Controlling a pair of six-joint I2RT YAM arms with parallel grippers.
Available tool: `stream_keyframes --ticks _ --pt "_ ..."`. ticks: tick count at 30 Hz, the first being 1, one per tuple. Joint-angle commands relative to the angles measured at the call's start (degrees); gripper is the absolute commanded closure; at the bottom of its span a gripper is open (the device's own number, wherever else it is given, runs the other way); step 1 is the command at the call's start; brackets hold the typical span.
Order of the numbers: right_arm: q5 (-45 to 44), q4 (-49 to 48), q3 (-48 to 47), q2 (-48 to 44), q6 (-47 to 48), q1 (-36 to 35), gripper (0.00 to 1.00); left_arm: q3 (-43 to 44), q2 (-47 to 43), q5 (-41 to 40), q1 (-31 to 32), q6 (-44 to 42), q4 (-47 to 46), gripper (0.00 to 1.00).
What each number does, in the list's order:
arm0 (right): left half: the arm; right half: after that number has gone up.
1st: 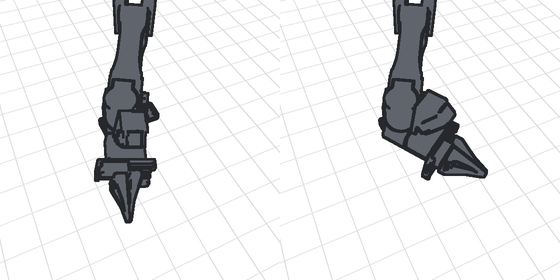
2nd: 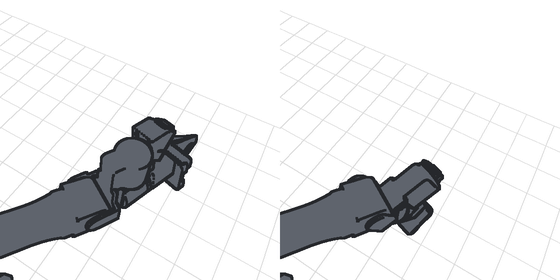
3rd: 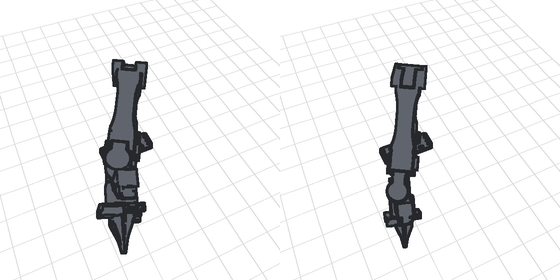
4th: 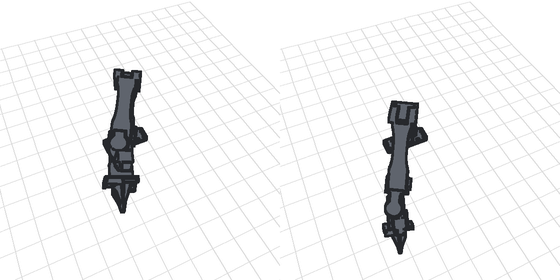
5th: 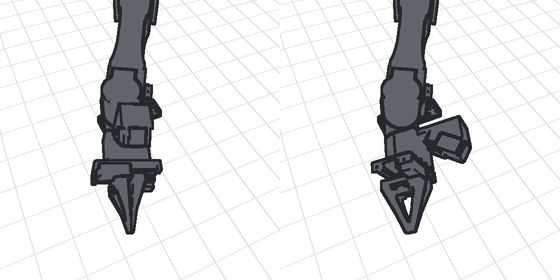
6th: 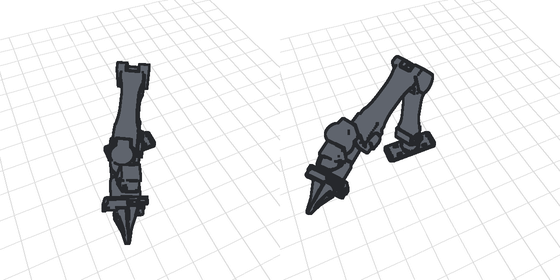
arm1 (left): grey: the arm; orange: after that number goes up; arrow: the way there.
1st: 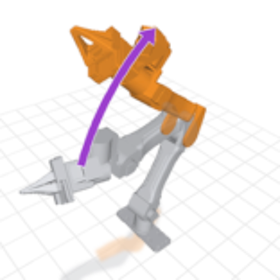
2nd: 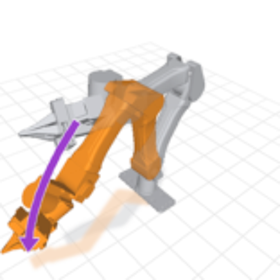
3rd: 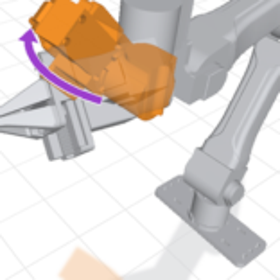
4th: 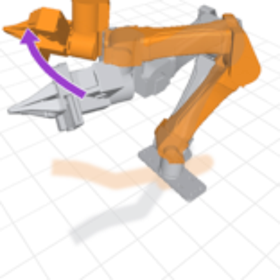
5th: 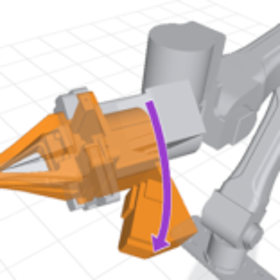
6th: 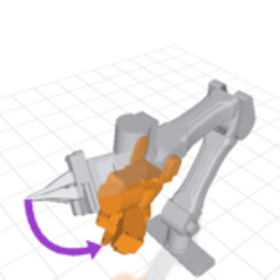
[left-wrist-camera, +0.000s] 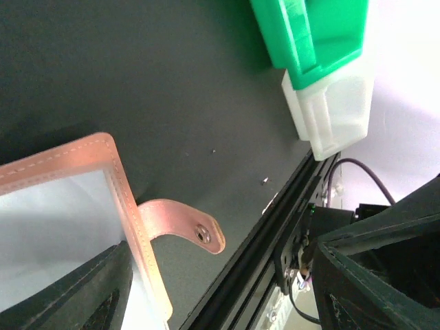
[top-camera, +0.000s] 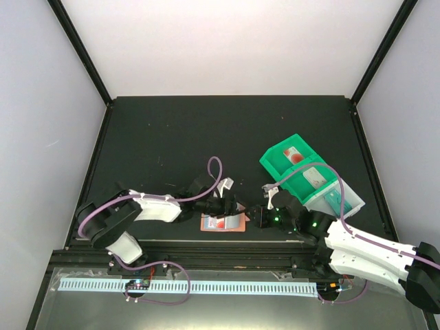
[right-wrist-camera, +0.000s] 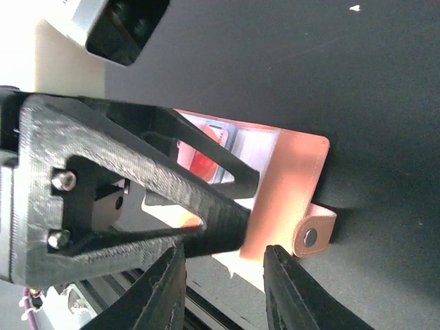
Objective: Take the credit cards out of the card holder
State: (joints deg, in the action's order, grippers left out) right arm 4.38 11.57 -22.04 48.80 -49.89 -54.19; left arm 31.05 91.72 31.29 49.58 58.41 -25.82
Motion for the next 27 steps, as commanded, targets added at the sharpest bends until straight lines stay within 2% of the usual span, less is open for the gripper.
stream_keyframes --ticks 1,7,14,20,27 --pt "0.99 -1.77 -0.27 -0.23 -0.47 -0.02 0.69 2.26 -5.03 -1.04 -0.02 -2.41 4.23 0.27" --pt "1.99 -3.88 -1.59 2.27 -1.22 -0.73 0.69 0.67 -11.09 -3.62 -2.25 -4.83 11.22 0.28" --pt "3.06 -7.85 -5.93 8.48 -1.84 -2.69 0.70 -4.88 -23.77 -7.93 -6.89 -7.04 20.42 0.30" --pt "2.59 -11.01 -11.38 16.42 -2.40 -6.29 0.70 -8.85 -34.20 -12.20 -11.33 -9.02 32.46 0.33" --pt "2.20 -14.10 -16.81 28.77 -2.38 -8.91 0.71 -16.31 -43.71 -12.98 -14.61 -7.00 35.13 0.37"
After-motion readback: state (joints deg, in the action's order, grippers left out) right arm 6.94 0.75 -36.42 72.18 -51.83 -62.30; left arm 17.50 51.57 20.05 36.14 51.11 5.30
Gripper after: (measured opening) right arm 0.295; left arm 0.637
